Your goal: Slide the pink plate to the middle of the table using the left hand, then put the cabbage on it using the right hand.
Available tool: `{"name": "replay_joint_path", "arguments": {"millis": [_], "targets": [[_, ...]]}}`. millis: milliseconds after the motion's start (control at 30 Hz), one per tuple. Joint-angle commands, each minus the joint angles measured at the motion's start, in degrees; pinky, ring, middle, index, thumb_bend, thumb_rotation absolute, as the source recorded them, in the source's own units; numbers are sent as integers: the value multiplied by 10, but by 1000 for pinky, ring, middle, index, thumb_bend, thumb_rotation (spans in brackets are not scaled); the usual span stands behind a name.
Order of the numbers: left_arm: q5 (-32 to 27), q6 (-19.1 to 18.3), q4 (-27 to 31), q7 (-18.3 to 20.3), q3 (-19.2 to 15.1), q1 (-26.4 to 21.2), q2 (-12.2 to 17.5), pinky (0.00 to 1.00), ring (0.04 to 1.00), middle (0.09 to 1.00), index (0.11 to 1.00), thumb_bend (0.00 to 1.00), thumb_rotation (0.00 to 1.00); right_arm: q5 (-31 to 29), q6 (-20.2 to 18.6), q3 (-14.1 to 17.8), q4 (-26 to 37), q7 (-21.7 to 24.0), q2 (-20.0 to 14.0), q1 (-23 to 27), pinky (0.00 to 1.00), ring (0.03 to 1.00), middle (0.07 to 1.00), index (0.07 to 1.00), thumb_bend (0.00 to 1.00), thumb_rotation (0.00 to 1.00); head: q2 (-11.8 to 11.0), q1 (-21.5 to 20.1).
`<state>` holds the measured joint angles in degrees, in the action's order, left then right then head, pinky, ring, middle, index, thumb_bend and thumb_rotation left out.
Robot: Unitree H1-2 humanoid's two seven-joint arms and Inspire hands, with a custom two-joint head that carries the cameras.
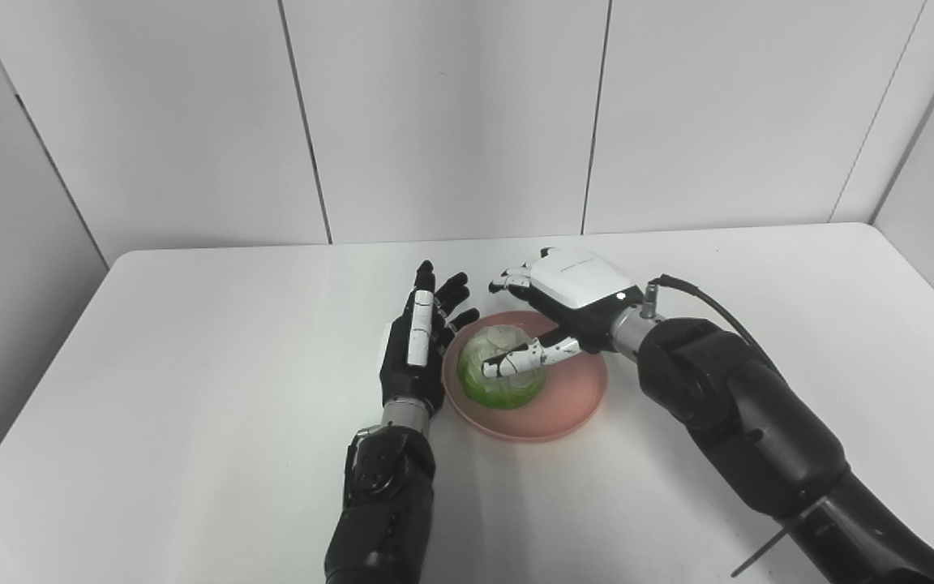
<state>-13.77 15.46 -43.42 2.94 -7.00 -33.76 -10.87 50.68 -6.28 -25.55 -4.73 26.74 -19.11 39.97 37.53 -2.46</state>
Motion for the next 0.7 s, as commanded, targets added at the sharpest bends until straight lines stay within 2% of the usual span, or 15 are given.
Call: {"name": "replay_joint_path", "arguments": {"millis": [0,67,100,133,167,200,233,267,367,533,667], "targets": [[3,1,-11,-8,-3,21,3,734,823,796,952,885,777,-51,30,43,5,-58,11,7,999,880,878,845,978,1000,0,0],[18,16,-10,-20,1,19,5,754,829,803,945,895,791,-105,35,83,-10,-92,31,-7,920,860,856,839,924,1000,0,1],[26,24,-9,-26,3,18,6,767,840,821,931,891,799,-127,36,99,-17,-105,40,-12,834,842,852,842,915,1000,0,1],[43,33,-7,-38,9,18,9,773,845,831,924,889,803,-163,33,129,-27,-126,59,-22,789,833,850,843,910,1000,-1,3],[55,38,-5,-47,13,17,11,844,870,860,918,854,840,-188,32,149,-34,-141,72,-28,720,827,856,849,900,1000,-1,3],[64,41,-2,-55,16,17,13,857,874,866,916,848,846,-223,45,175,-52,-164,89,-36,707,826,857,850,898,1000,-2,3],[70,43,0,-60,17,16,15,939,907,893,913,845,858,-246,55,192,-65,-180,100,-41,720,825,852,860,830,1000,-2,3],[75,40,6,-66,19,15,16,980,941,921,918,851,867,-282,72,216,-86,-197,115,-48,757,821,845,869,815,1000,-2,2],[93,34,17,-79,26,15,23,996,966,943,926,856,879,-346,98,255,-126,-224,141,-58,790,815,837,874,841,1000,-2,2],[112,-2,41,-102,30,16,34,1000,996,982,951,866,921,-435,94,307,-190,-262,181,-73,961,870,880,943,831,1000,0,3],[121,-28,44,-105,33,15,46,1000,1000,990,975,846,936,-472,104,326,-235,-278,187,-81,967,871,902,961,790,1000,0,3]]}}
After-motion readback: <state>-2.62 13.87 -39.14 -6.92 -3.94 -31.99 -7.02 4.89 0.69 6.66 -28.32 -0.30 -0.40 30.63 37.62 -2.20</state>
